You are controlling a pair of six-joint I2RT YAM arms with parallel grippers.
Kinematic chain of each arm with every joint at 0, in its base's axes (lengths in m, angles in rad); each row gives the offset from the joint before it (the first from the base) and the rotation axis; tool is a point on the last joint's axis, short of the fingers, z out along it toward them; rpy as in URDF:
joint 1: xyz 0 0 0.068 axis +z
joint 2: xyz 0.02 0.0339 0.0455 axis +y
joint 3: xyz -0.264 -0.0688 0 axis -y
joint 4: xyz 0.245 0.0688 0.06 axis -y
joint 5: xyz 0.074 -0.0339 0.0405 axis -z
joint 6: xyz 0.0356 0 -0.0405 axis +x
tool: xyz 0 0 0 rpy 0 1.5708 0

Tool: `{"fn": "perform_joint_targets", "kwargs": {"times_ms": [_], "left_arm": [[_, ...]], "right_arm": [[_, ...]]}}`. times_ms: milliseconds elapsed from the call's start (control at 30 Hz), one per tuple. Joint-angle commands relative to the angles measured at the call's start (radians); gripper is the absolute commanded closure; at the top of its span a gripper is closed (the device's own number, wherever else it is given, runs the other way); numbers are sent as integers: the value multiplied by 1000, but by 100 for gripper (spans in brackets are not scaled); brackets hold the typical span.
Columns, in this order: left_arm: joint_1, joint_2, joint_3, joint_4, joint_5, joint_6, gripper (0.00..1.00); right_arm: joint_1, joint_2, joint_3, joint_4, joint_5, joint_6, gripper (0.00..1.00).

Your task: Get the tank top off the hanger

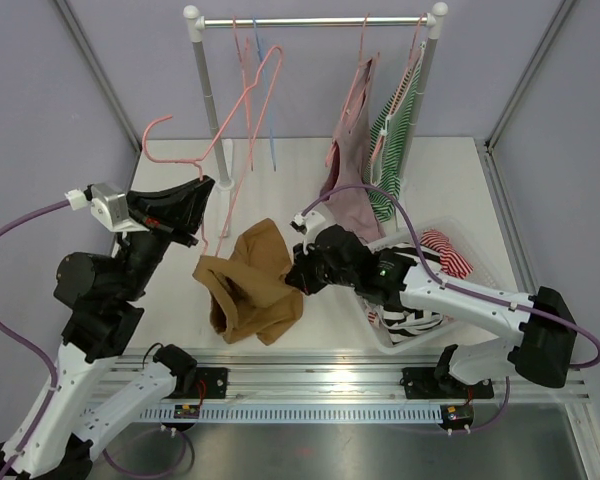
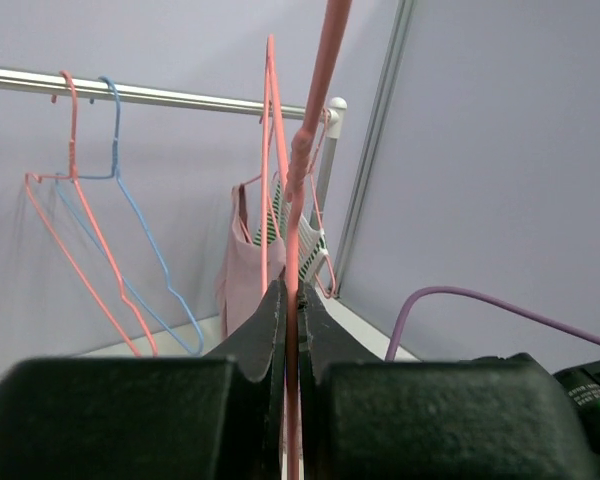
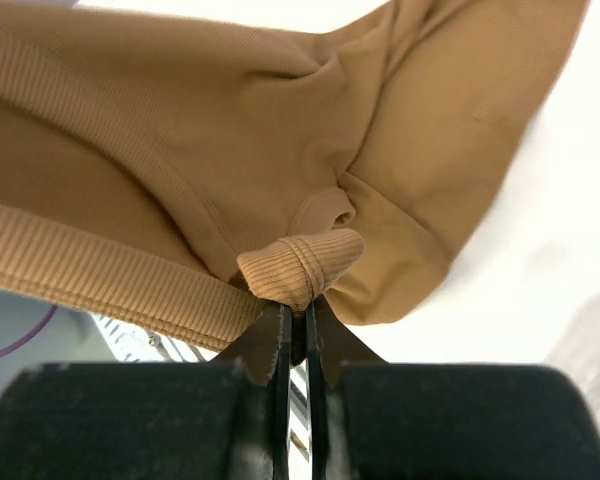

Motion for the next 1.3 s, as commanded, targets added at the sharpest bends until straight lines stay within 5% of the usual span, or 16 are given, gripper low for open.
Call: {"fn": "perform_joint_targets", "kwargs": {"times_ms": [0,133,300,333,367,400,433,700,1267], "left_arm": [[0,-29,-61,172,-76,-2,100],[0,-49,-146,342,-73,-19,100],[-1,-19,-59,233,-168,18,100],[0,-10,19,90,-193,23,100],[0,9,62,14,-246,27,100],[0,15,92,-57,-276,23,100],[0,18,133,-181,-305,15,100],[0,18,187,-426,-503,3,100],[109,849,1001,-709,-402,113,100]], "right_arm": [[32,12,20,-34,149,29,100],[58,64,45,-2,132,38,100],[69,70,80,-97,322,65,95],[70,57,63,-91,314,57,84],[70,49,53,-61,268,51,59],[69,40,40,-44,248,51,6],[70,20,19,-31,234,52,0],[69,-92,-18,-83,283,63,0],[69,-516,-222,-33,178,160,0]]}}
